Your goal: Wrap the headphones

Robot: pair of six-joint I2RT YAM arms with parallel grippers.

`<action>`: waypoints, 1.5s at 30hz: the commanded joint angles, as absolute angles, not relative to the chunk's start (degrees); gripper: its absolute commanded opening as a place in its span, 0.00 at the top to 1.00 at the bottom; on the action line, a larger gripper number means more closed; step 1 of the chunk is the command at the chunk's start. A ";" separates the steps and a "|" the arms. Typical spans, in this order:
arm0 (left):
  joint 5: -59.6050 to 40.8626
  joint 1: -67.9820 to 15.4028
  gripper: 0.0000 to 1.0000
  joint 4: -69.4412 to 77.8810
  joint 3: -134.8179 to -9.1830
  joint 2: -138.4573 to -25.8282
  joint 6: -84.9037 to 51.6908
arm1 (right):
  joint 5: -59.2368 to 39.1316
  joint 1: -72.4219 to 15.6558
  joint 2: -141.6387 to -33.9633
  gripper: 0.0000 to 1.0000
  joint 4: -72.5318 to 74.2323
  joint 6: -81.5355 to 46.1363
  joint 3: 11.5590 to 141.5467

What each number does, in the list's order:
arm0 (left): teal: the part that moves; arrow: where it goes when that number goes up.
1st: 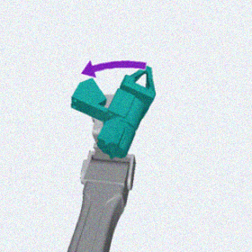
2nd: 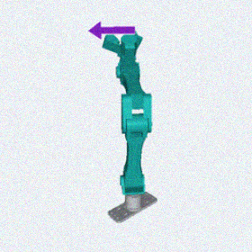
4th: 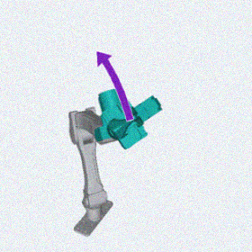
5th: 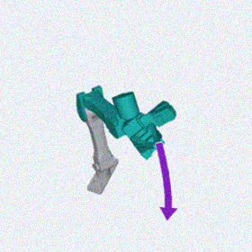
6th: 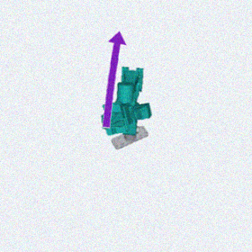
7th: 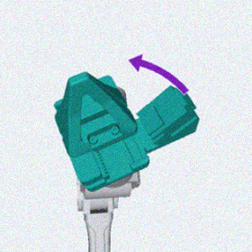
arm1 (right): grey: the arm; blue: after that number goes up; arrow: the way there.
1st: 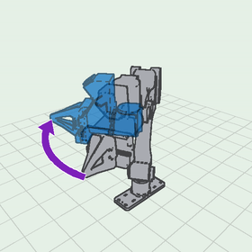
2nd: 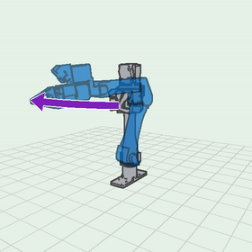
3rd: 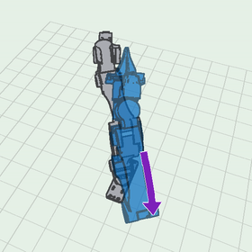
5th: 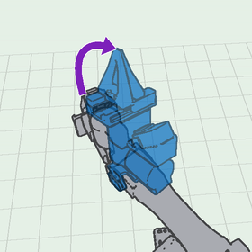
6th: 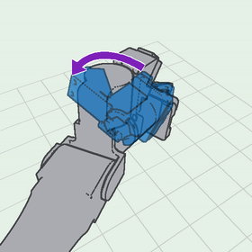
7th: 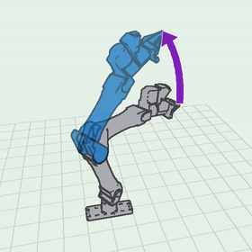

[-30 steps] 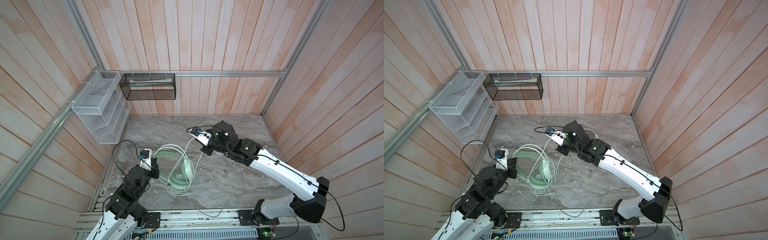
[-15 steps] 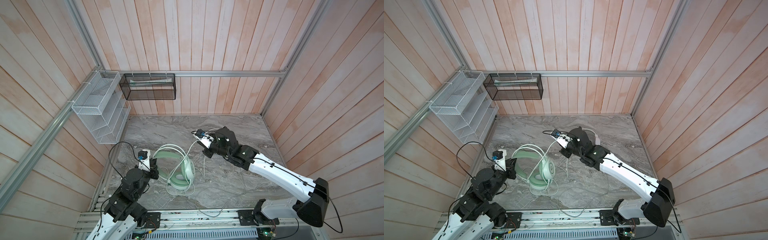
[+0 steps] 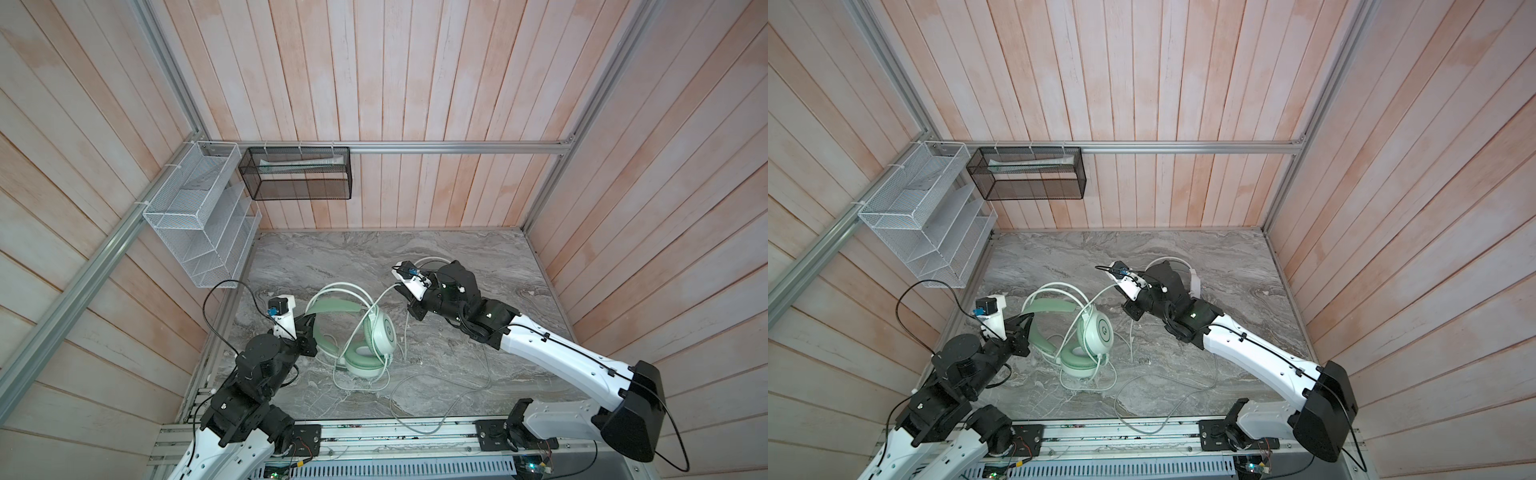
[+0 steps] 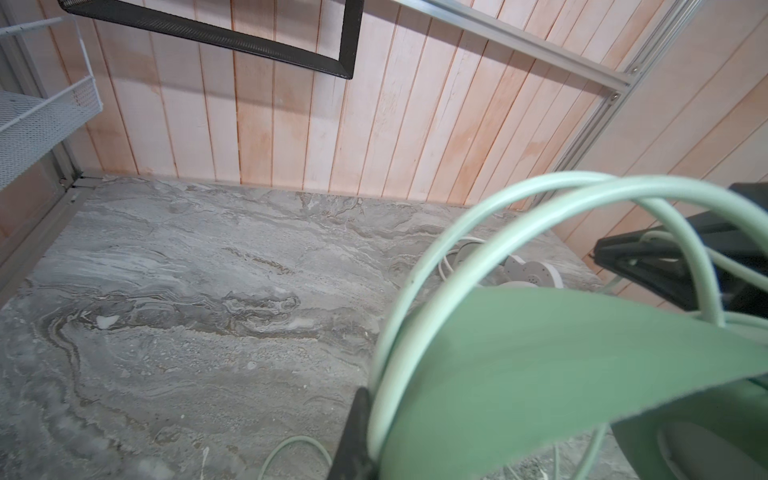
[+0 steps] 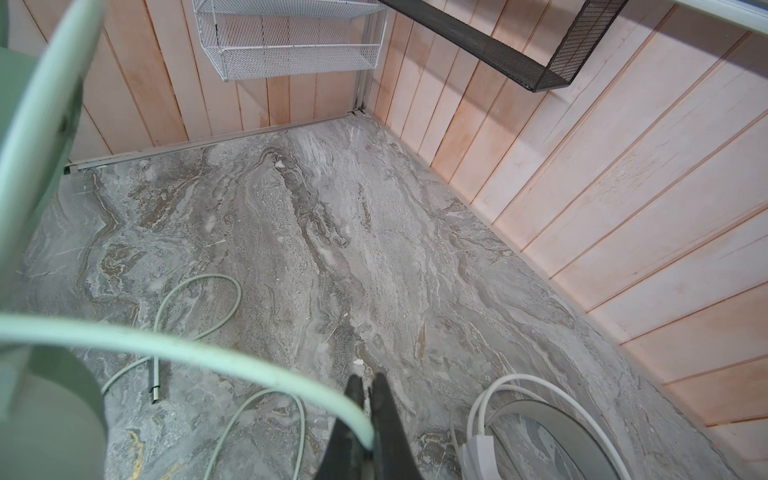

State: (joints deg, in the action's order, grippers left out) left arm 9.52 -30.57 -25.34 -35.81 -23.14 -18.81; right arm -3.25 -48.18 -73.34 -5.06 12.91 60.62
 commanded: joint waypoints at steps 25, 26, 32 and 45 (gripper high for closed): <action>2.99 -30.94 1.00 -24.66 -55.39 -31.34 -42.43 | -8.18 -47.48 -64.95 0.56 7.52 5.17 50.00; 3.09 -30.94 1.00 -25.23 -56.28 -31.77 -43.24 | -8.73 -47.53 -64.26 0.54 8.20 4.62 49.20; 4.60 -30.95 1.00 -27.93 -61.08 -34.44 -46.16 | -11.39 -47.42 -61.99 0.46 11.62 0.49 44.19; 6.15 -30.94 1.00 -29.79 -65.97 -38.47 -51.68 | -13.86 -48.22 -60.26 0.40 23.91 -10.64 30.02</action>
